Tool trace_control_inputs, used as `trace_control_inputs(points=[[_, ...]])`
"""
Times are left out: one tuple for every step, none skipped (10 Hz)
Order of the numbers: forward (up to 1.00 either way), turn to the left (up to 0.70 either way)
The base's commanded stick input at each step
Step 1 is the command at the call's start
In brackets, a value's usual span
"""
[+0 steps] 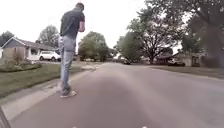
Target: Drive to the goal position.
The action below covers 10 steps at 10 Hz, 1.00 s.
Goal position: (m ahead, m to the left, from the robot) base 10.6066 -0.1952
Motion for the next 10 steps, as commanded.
trace_control_inputs(points=[[0.42, 0.0], [0.7, 0.0], [0.7, 0.0], [0.7, 0.0], [0.7, 0.0], [0.7, 0.0], [0.7, 0.0], [0.7, 0.0], [0.7, 0.0], [0.7, 0.0]])
